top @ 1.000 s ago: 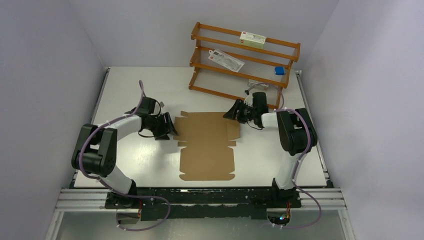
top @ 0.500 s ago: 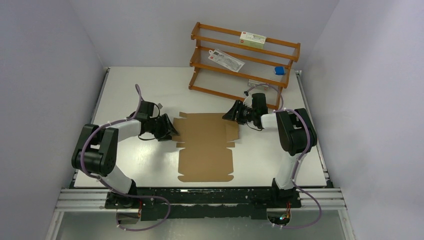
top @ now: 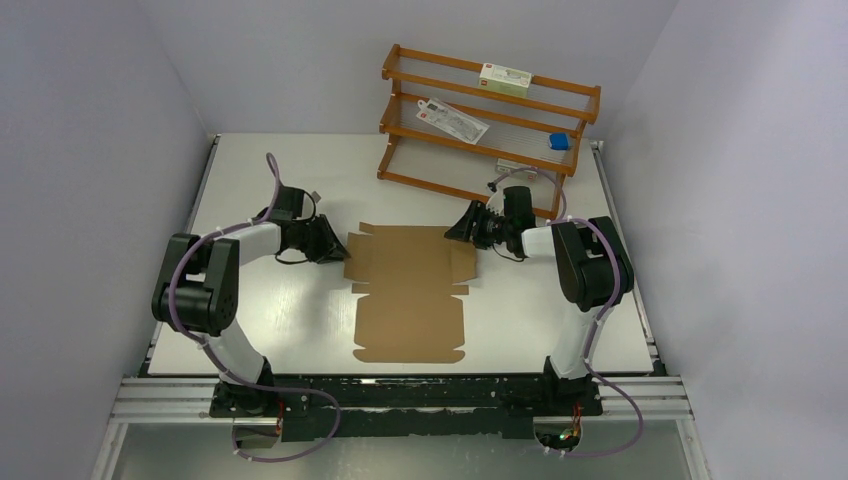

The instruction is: Fold the paper box

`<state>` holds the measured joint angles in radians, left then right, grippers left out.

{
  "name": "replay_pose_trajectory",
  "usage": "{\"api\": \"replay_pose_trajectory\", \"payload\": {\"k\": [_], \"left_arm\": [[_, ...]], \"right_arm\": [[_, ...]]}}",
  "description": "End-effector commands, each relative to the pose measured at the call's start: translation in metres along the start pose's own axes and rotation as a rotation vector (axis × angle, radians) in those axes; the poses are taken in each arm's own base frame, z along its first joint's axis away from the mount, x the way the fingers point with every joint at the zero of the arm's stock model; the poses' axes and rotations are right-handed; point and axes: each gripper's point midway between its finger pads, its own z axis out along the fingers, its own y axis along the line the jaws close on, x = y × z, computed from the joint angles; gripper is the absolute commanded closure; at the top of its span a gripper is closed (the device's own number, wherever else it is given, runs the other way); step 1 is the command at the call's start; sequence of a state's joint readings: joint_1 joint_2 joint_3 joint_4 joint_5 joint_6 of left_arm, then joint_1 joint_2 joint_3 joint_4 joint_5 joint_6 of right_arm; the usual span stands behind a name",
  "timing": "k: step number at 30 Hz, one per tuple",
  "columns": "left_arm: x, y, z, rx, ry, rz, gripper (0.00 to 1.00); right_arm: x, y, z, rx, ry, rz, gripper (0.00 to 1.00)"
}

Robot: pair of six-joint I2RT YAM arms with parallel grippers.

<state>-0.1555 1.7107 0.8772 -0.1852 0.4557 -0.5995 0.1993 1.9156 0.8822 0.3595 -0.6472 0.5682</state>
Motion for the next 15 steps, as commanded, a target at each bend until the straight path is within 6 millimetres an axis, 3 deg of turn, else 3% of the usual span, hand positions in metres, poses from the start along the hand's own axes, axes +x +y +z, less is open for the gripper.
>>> {"api": "replay_pose_trajectory", "payload": {"k": [1,8,11,15], "left_arm": [[0.004,-0.004,0.003,-0.005,0.030,0.039,0.77],[-0.001,-0.017,-0.007,-0.152,-0.040,0.180,0.94],[-0.004,-0.017,-0.018,-0.263,-0.102,0.239,0.95],[0.000,-0.035,-0.024,-0.319,-0.132,0.318,0.95]], "right_arm": [[0.015,-0.004,0.005,0.008,0.040,0.001,0.49],[0.016,-0.002,0.008,0.030,0.043,-0.020,0.51],[0.017,-0.003,0.010,0.050,0.041,-0.027,0.53],[0.021,-0.004,0.014,0.077,0.044,-0.039,0.53]]}}
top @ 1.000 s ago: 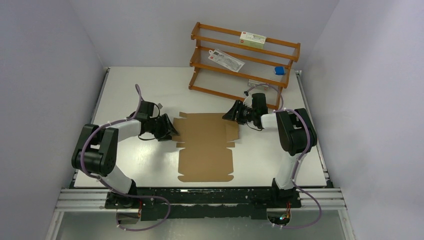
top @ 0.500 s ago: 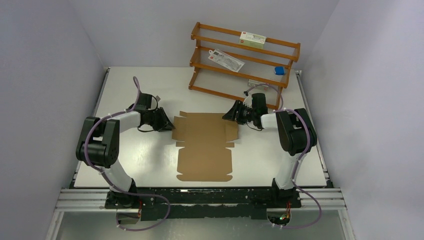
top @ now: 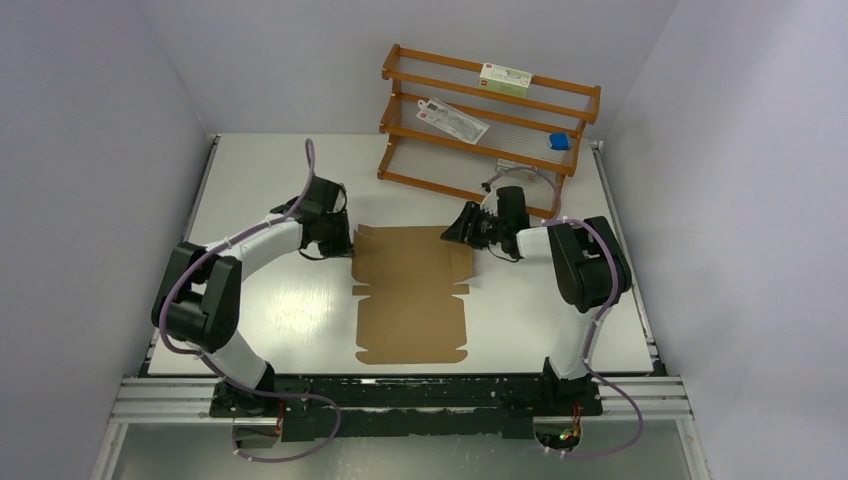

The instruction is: Fold the paper box

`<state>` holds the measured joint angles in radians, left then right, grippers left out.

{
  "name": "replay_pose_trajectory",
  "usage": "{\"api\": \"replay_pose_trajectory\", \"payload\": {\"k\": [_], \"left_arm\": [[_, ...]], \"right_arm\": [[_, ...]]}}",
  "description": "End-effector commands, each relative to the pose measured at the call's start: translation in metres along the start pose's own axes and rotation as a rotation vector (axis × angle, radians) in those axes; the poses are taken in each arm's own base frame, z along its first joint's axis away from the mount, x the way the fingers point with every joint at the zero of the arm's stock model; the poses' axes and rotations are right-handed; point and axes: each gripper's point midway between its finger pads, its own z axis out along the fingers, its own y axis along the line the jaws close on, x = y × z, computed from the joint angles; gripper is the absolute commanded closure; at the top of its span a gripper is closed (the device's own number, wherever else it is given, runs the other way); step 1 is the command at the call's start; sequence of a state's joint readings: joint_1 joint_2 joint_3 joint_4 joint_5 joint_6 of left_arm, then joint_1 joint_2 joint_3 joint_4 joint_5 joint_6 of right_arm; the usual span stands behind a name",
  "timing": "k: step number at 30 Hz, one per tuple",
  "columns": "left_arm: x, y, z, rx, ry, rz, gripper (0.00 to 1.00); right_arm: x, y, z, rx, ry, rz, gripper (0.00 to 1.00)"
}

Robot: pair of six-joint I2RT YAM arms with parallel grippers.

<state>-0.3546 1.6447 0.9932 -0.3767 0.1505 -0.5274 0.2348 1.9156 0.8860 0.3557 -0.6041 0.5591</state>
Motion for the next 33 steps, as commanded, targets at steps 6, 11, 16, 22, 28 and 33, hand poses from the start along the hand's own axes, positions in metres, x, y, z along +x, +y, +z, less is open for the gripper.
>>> {"api": "replay_pose_trajectory", "payload": {"k": [6,11,16,22,28,33], "left_arm": [[-0.008,-0.024,-0.021,-0.202,-0.111,0.180,0.95],[-0.002,-0.034,-0.014,-0.314,-0.118,0.283,0.95],[0.005,-0.034,-0.005,-0.409,-0.107,0.353,0.95],[-0.006,-0.039,-0.019,-0.409,-0.163,0.355,0.95],[-0.010,-0.025,-0.033,-0.381,-0.196,0.314,0.95],[-0.010,-0.004,-0.036,-0.319,-0.183,0.247,0.93]], "right_arm": [[0.019,-0.007,0.011,0.083,0.046,-0.021,0.54],[0.020,-0.006,0.015,0.105,0.047,-0.033,0.54],[0.019,-0.005,0.014,0.122,0.040,-0.045,0.54],[0.013,-0.001,0.011,0.122,0.030,-0.063,0.52],[-0.002,-0.008,0.002,0.155,0.004,-0.068,0.48],[-0.008,-0.017,-0.006,0.165,-0.007,-0.051,0.46]]}}
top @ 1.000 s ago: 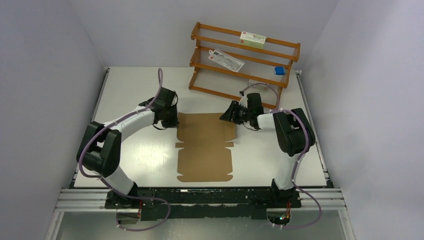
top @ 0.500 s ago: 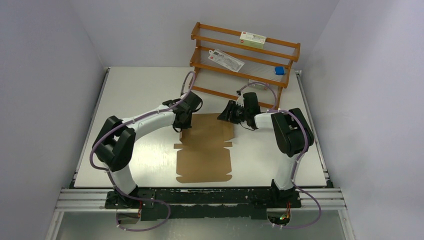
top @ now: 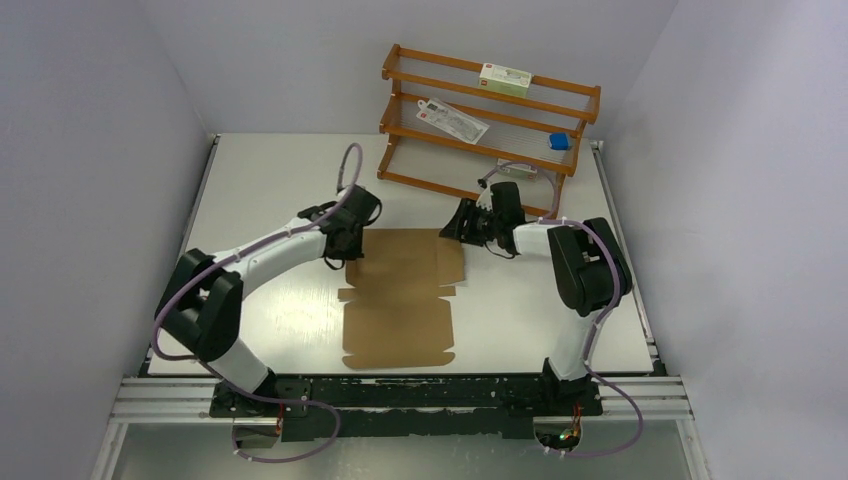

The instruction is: Fold the paper box

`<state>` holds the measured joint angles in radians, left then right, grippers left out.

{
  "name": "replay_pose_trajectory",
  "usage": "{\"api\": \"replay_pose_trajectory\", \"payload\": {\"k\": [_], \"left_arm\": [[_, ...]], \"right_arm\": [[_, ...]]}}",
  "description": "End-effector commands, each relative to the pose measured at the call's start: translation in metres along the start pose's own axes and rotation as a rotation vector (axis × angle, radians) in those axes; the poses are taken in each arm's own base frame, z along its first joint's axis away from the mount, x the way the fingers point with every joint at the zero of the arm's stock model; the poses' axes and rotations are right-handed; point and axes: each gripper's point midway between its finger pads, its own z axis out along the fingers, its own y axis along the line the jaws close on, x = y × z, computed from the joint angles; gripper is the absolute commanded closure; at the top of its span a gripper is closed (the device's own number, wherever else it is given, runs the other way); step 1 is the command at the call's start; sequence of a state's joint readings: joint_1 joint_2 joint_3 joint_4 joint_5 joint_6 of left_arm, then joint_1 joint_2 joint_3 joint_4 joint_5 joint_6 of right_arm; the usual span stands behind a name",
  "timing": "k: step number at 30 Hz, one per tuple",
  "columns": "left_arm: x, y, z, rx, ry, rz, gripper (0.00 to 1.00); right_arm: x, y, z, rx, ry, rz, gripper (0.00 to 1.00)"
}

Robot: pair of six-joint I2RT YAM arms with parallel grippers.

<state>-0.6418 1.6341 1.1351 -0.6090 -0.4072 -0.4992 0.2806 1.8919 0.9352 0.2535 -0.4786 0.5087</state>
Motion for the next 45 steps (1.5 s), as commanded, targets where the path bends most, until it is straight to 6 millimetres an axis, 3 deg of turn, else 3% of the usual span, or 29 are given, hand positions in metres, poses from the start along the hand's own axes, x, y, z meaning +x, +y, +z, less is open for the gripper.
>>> {"api": "replay_pose_trajectory", "payload": {"k": [1,6,13,15,18,22,27,34,45], "left_arm": [[-0.006,0.014,-0.001,0.075,-0.018,-0.059,0.92],[-0.008,0.020,-0.004,0.200,-0.002,-0.134,0.78],[-0.033,0.044,-0.005,0.276,-0.013,-0.217,0.67],[-0.035,0.045,0.002,0.301,0.015,-0.228,0.65],[-0.036,0.045,0.015,0.364,0.072,-0.258,0.48],[-0.042,0.043,0.030,0.414,0.124,-0.275,0.43],[-0.034,0.037,0.047,0.445,0.184,-0.277,0.41],[-0.016,0.029,0.058,0.488,0.248,-0.281,0.44],[-0.007,0.031,0.060,0.484,0.270,-0.281,0.75]], "right_arm": [[-0.002,-0.020,-0.010,0.061,0.006,0.011,0.46],[-0.010,-0.017,-0.010,0.021,-0.003,0.026,0.44],[-0.016,-0.012,0.001,-0.013,0.015,0.068,0.43],[-0.013,-0.014,0.004,-0.010,0.024,0.086,0.43],[-0.007,-0.014,0.008,-0.019,0.043,0.103,0.43],[-0.003,-0.014,0.014,-0.024,0.060,0.111,0.43],[0.000,-0.014,0.020,-0.041,0.076,0.111,0.42],[0.005,-0.002,0.028,-0.094,0.123,0.073,0.44],[-0.006,0.020,0.017,-0.152,0.112,0.037,0.60]]}}
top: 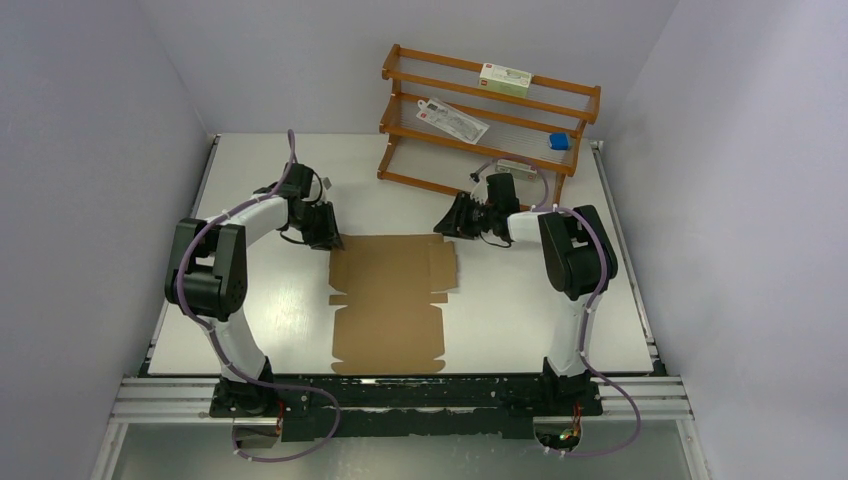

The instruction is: Fold the paper box

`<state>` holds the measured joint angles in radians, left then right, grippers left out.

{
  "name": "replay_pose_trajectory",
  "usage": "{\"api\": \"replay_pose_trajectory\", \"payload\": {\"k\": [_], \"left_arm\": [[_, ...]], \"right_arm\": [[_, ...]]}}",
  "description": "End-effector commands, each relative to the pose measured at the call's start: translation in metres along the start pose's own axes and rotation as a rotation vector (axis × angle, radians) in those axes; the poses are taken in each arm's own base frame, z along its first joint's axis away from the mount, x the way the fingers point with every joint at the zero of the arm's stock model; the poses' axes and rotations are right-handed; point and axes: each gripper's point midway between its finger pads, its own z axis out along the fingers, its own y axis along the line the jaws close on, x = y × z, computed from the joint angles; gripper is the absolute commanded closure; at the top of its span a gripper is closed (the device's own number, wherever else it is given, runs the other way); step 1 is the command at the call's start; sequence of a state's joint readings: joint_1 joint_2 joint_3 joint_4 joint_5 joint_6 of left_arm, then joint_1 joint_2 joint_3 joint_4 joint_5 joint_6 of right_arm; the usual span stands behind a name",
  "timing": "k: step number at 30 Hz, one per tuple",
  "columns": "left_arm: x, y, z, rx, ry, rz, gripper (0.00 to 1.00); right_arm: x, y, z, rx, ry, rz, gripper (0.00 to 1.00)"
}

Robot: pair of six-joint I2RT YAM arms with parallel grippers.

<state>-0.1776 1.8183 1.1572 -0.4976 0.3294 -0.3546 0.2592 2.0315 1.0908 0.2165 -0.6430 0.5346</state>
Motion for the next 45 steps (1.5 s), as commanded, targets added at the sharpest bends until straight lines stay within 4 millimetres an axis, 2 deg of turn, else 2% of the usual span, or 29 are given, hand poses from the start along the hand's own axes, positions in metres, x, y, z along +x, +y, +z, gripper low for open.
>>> {"api": "replay_pose_trajectory", "payload": {"k": [1,8,11,17,26,31,34,39,42,45], "left_arm": [[0.000,-0.003,0.000,0.032,-0.005,0.006,0.76],[0.002,-0.004,-0.001,0.037,-0.008,-0.001,0.79],[0.001,-0.004,-0.003,0.035,-0.017,-0.002,0.80],[0.000,-0.003,-0.004,0.027,-0.022,-0.003,0.82],[-0.001,-0.003,-0.007,0.022,-0.032,-0.003,0.83],[-0.002,-0.003,-0.009,0.019,-0.038,-0.002,0.82],[-0.003,-0.003,-0.010,0.015,-0.045,0.001,0.83],[-0.008,-0.007,-0.013,0.037,-0.071,-0.008,0.84],[-0.013,-0.009,-0.014,0.048,-0.091,-0.025,0.85],[-0.020,-0.014,-0.013,0.068,-0.109,-0.047,0.86]], "right_arm": [[0.003,0.013,-0.005,-0.032,0.029,-0.015,0.61],[-0.002,0.031,-0.010,-0.020,0.025,-0.056,0.67],[-0.005,0.034,-0.011,0.022,0.016,-0.076,0.72],[-0.006,0.044,-0.006,0.112,0.020,-0.151,0.75],[-0.001,0.057,0.013,0.303,0.030,-0.288,0.75],[-0.006,0.069,0.018,0.302,0.025,-0.326,0.73],[-0.017,0.075,0.007,0.300,-0.013,-0.350,0.67],[-0.028,0.081,-0.028,0.256,-0.076,-0.338,0.55],[-0.026,0.079,-0.053,0.216,-0.117,-0.309,0.51],[-0.010,0.062,-0.070,0.189,-0.112,-0.241,0.49]]}}
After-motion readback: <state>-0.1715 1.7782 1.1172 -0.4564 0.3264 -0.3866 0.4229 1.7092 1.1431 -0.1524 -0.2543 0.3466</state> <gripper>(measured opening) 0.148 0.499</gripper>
